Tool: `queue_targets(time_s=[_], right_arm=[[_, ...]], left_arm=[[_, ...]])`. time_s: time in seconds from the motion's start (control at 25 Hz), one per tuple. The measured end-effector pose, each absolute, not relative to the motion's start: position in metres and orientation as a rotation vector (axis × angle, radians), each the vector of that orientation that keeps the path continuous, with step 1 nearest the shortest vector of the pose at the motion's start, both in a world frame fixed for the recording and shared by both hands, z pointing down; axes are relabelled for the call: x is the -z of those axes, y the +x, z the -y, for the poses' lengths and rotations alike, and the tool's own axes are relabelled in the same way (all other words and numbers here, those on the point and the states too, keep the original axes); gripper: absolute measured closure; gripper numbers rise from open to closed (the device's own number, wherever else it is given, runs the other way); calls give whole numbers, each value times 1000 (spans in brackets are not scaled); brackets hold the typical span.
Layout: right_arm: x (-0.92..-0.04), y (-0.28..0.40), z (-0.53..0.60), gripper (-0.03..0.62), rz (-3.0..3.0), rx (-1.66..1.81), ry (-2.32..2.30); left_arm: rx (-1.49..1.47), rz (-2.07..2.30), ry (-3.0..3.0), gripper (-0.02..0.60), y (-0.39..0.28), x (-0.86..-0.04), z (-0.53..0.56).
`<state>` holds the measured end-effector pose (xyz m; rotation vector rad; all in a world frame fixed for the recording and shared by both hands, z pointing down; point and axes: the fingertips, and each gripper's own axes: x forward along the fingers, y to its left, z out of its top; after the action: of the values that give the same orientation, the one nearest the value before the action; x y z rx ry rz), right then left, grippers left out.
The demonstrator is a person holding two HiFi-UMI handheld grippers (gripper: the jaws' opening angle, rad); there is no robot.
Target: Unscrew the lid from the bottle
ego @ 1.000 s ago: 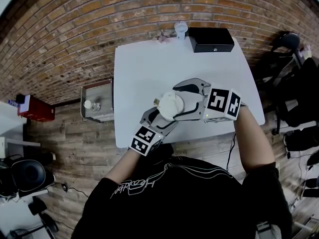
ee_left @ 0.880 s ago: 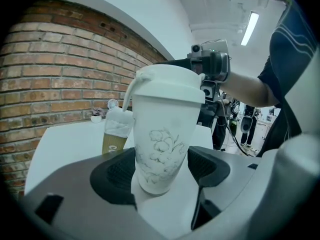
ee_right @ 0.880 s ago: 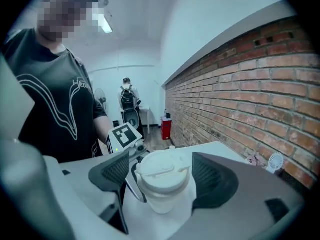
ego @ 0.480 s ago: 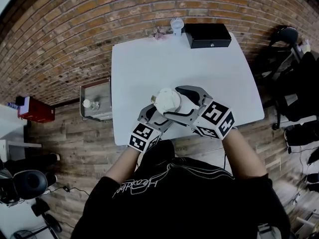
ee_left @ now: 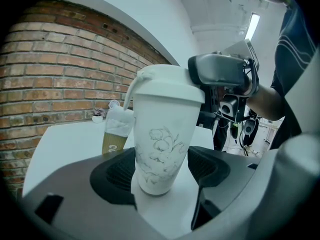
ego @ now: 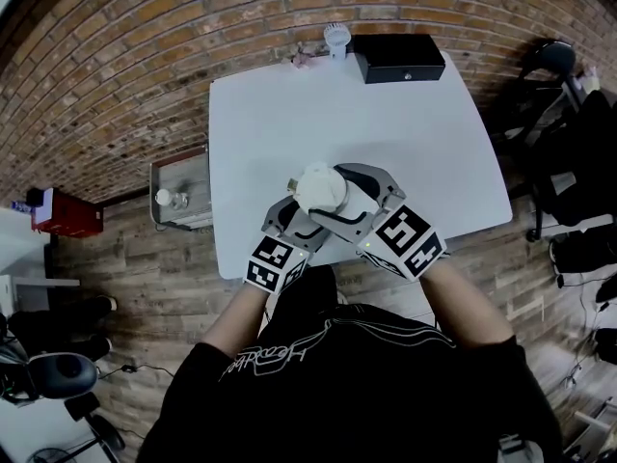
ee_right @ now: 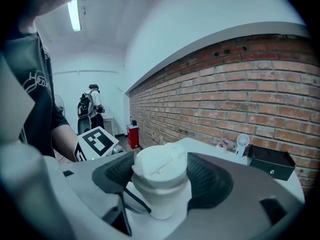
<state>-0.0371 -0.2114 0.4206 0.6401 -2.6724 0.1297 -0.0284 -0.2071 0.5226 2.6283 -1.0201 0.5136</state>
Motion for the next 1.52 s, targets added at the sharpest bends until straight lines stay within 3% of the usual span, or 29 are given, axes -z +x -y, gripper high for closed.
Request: queue_targets(time_s=[0.36,1.12,1.52], right_arm=[[-423,-36,210,281,2670,-111,558],[-426,-38,203,272,2511,116,-259],[-429,-39,202,272,2457,168,-319]], left_arm=[[-535,995,2629,235,-28,-525,206],[-566,919,2634,235,-27,-525,205],[-564,898,2644,235,-28,-527,205]])
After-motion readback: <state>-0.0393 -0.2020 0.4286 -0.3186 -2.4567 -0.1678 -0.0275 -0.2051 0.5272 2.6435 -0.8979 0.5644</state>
